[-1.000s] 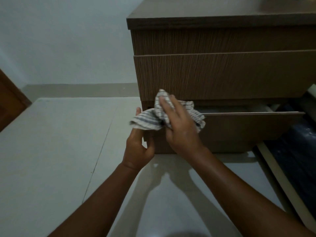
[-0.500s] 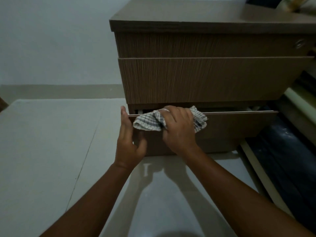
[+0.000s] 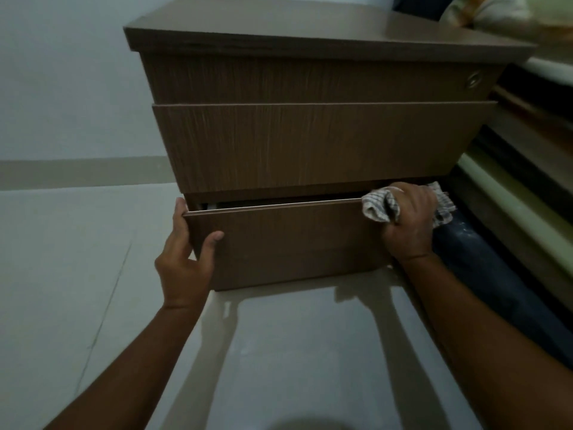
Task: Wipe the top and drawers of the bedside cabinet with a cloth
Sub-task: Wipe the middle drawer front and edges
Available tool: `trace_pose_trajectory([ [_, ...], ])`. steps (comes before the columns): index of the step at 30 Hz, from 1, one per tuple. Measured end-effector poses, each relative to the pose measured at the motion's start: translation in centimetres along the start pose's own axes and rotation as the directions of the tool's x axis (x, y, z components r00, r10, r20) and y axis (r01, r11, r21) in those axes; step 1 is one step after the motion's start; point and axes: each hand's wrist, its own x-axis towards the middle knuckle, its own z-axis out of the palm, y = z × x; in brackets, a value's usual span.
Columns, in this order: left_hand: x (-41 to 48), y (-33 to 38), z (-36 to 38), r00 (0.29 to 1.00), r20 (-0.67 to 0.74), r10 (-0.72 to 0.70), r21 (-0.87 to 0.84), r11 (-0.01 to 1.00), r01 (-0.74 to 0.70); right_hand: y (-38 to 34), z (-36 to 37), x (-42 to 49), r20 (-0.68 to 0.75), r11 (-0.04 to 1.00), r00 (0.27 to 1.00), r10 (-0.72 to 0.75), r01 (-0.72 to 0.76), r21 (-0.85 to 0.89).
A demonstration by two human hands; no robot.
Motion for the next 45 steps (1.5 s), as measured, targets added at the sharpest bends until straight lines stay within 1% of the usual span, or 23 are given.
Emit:
trace_pose_trajectory([
  [3, -0.1, 0.1, 0.1, 1.000, -0.003, -0.010, -0.023, 1.000, 0.010, 3.9, -1.4, 0.3, 0.061, 0.992, 0.991, 0.123, -0.121, -0.040],
  [5, -0.1, 0.3, 0.1, 1.000, 0.013, -0.010, -0.017, 1.000, 0.010, 5.4, -2.2, 0.4, 0.075, 0.955, 0.952, 0.296, -0.294, -0.038],
  [6, -0.1, 0.4, 0.0, 1.000, 0.018, -0.011, -0.012, 1.000, 0.011, 5.5, -2.6, 0.4, 0.029, 0.907, 0.907, 0.420, -0.420, -0.012],
  [7, -0.1, 0.5, 0.0, 1.000, 0.018, -0.011, -0.007, 1.000, 0.011, 5.5, -2.8, 0.5, -0.050, 0.846, 0.845, 0.533, -0.531, 0.035],
  [8, -0.1, 0.5, 0.0, 1.000, 0.014, -0.010, -0.005, 1.000, 0.010, 5.3, -3.1, 0.6, -0.144, 0.797, 0.784, 0.604, -0.596, 0.096],
  [9, -0.2, 0.6, 0.1, 1.000, 0.006, -0.009, -0.006, 1.000, 0.009, 4.7, -3.3, 0.8, -0.236, 0.781, 0.745, 0.624, -0.603, 0.161],
  [10, -0.2, 0.6, 0.1, 1.000, -0.005, -0.006, -0.006, 1.000, 0.006, 3.8, -3.5, 1.1, -0.324, 0.799, 0.730, 0.601, -0.561, 0.218],
  [11, -0.2, 0.6, 0.2, 1.000, -0.013, -0.001, -0.004, 1.000, 0.001, 2.8, -3.6, 1.4, -0.398, 0.833, 0.732, 0.553, -0.491, 0.254],
  [12, -0.2, 0.4, 0.3, 1.000, -0.016, 0.003, 0.003, 1.000, -0.003, 1.6, -3.5, 1.8, -0.444, 0.864, 0.741, 0.504, -0.421, 0.277],
  [13, -0.2, 0.3, 0.3, 1.000, -0.017, 0.005, 0.012, 1.000, -0.004, 0.1, -3.2, 2.2, -0.452, 0.883, 0.761, 0.464, -0.360, 0.301],
  [14, -0.2, 0.1, 0.4, 1.000, -0.017, 0.006, 0.023, 1.000, -0.006, -1.8, -2.7, 2.4, -0.424, 0.890, 0.793, 0.437, -0.311, 0.334],
  [16, -0.2, 0.0, 0.5, 1.000, -0.015, 0.014, 0.032, 0.999, -0.014, -6.5, -1.5, 2.6, -0.293, 0.887, 0.890, 0.350, -0.215, 0.407],
  [17, -0.3, 0.1, 0.5, 1.000, -0.011, 0.016, 0.031, 0.999, -0.016, -8.9, -0.7, 2.5, -0.218, 0.884, 0.936, 0.275, -0.158, 0.440],
  [19, -0.4, 0.4, 0.6, 1.000, -0.014, 0.009, 0.027, 1.000, -0.008, -13.2, 0.9, 1.9, -0.097, 0.874, 0.989, 0.112, -0.052, 0.484],
  [20, -0.5, 0.5, 0.7, 1.000, -0.023, 0.004, 0.027, 1.000, -0.003, -15.1, 1.7, 1.6, -0.039, 0.870, 0.998, 0.045, -0.020, 0.492],
  [22, -0.5, 0.7, 0.7, 0.999, -0.041, -0.003, 0.022, 1.000, 0.004, -18.7, 2.9, 1.2, 0.094, 0.879, 0.993, -0.070, 0.017, 0.476],
  [24, -0.4, 0.7, 0.6, 0.999, -0.051, -0.019, 0.004, 1.000, 0.020, -21.4, 3.7, 1.3, 0.192, 0.911, 0.966, -0.172, 0.082, 0.404],
  [26, -0.3, 0.5, 0.6, 0.998, -0.046, -0.042, 0.000, 0.999, 0.042, -23.0, 4.4, 1.7, 0.242, 0.936, 0.939, -0.244, 0.163, 0.313],
  [28, -0.3, 0.5, 0.6, 0.998, -0.034, -0.052, 0.013, 0.999, 0.053, -23.3, 4.9, 1.9, 0.240, 0.944, 0.938, -0.252, 0.185, 0.272],
  [32, -0.4, 0.5, 0.9, 0.999, -0.030, -0.035, -0.007, 0.999, 0.035, -21.1, 5.1, 1.4, 0.200, 0.965, 0.962, -0.184, 0.139, 0.222],
  [38, -0.2, -0.2, 1.4, 0.999, -0.053, -0.013, 0.001, 1.000, 0.014, -13.6, 4.0, 1.3, 0.087, 0.984, 0.990, -0.110, 0.096, 0.149],
  [42, -0.4, -0.1, 1.5, 0.998, -0.054, -0.016, -0.025, 1.000, 0.014, -8.9, 2.9, 1.1, 0.076, 0.993, 0.994, -0.075, 0.067, 0.093],
  [45, -0.3, -0.1, 1.4, 0.999, -0.029, -0.013, -0.028, 1.000, 0.012, -5.9, 2.0, 1.0, 0.060, 0.996, 0.997, -0.052, 0.047, 0.080],
])
